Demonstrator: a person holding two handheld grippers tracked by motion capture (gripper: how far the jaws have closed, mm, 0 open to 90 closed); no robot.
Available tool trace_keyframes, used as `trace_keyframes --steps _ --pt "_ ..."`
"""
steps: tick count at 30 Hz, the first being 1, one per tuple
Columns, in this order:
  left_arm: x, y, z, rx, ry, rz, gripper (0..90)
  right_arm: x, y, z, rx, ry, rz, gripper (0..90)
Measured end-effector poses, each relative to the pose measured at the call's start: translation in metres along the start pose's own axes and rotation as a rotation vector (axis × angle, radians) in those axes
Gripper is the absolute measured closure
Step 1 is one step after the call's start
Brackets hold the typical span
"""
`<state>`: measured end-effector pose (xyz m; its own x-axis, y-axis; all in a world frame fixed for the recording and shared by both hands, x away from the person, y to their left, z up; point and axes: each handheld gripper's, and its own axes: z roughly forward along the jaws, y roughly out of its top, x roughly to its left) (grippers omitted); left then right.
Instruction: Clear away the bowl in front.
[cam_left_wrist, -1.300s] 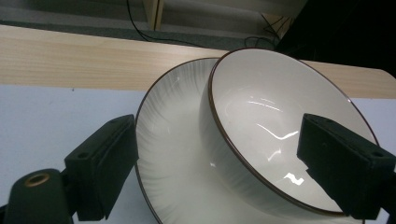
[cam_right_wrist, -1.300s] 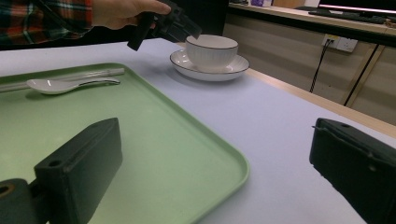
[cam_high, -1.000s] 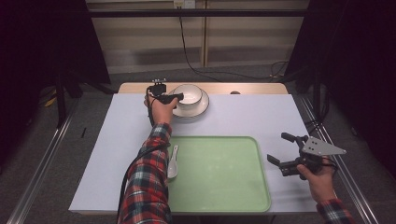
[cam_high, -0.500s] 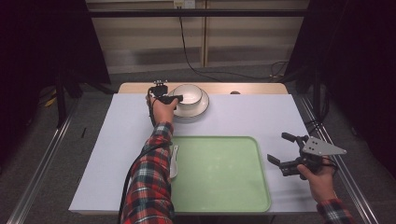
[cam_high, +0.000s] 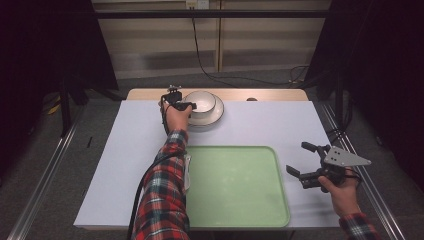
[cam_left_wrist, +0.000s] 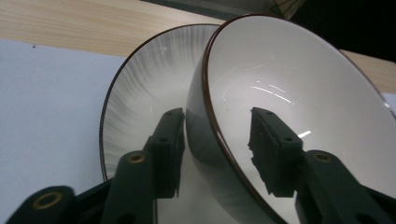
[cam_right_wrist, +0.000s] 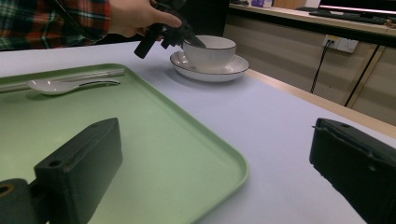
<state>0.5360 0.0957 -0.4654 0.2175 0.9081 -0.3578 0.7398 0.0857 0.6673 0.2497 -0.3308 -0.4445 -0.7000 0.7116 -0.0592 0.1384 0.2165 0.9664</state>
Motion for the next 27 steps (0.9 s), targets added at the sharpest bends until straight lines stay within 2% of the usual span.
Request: trace_keyframes --steps 2,5,9,10,11,13,15,16,18,23,27 --pt "0.001 -0.001 0.001 -0.005 -0.005 -0.028 62.5 0.0 0.0 0.0 -0.001 0.001 -0.001 1.7" --pt "0.002 0.0 0.001 -0.002 -0.006 -0.049 69.0 0.0 0.0 0.0 -0.005 -0.012 0.007 1.7" --pt "0.003 0.0 -0.001 0.015 0.026 -0.058 76.9 0.0 0.0 0.001 -0.001 -0.006 0.006 1.7" --pt "0.004 0.0 -0.002 0.016 0.019 -0.068 79.7 -0.001 0.0 0.001 -0.005 0.0 0.004 1.7" --pt "0.004 -0.001 -0.002 0.016 0.008 -0.082 80.5 -0.001 0.0 0.0 -0.004 0.001 0.007 1.7" --pt "0.003 0.0 -0.003 0.018 0.015 -0.049 80.7 -0.001 0.0 0.0 -0.003 0.006 0.006 1.7" --pt "0.001 0.0 -0.003 0.016 0.007 -0.047 80.6 -0.002 0.0 0.0 -0.002 0.007 0.0 1.7" --pt "0.001 0.0 -0.003 0.021 -0.008 -0.047 80.8 -0.001 0.0 0.0 -0.006 0.0 0.001 1.7" --pt "0.001 0.0 -0.004 0.021 -0.022 -0.079 80.9 -0.002 0.0 0.0 -0.005 0.001 0.0 1.7" --pt "0.0 0.001 -0.007 0.029 -0.02 -0.059 81.6 -0.001 0.0 0.001 -0.012 -0.011 0.008 1.7" --pt "-0.001 0.004 -0.012 0.021 -0.032 -0.068 81.8 -0.002 0.0 0.0 -0.017 -0.01 0.006 1.7"
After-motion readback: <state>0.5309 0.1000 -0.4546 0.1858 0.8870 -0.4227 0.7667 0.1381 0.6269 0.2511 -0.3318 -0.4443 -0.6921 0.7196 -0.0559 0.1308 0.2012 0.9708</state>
